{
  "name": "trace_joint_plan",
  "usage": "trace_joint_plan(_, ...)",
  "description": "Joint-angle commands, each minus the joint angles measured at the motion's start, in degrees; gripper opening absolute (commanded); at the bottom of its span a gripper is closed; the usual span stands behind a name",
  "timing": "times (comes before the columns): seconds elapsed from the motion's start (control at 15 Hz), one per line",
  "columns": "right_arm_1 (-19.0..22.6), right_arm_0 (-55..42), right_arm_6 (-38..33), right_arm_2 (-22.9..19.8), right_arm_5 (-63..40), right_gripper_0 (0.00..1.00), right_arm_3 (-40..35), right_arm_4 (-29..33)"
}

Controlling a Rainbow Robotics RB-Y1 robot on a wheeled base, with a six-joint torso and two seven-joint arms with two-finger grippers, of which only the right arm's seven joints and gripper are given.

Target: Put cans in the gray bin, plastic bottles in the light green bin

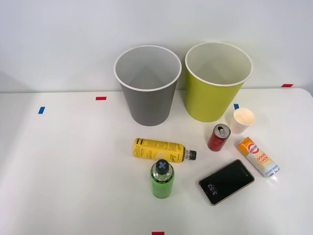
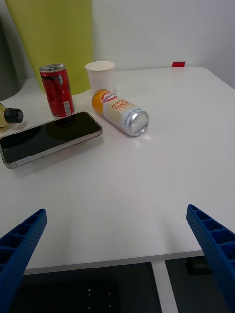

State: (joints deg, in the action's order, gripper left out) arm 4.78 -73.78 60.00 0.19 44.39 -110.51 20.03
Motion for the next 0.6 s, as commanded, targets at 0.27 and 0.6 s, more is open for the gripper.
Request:
trace_joint_plan(0.27,-0.48,2.59,0.02,0.42,-1.32,1.00,-1.11,0.09)
trace_joint_plan(0.6,-0.48,2.59,0.02,0.42,-1.32,1.00,-1.11,0.09)
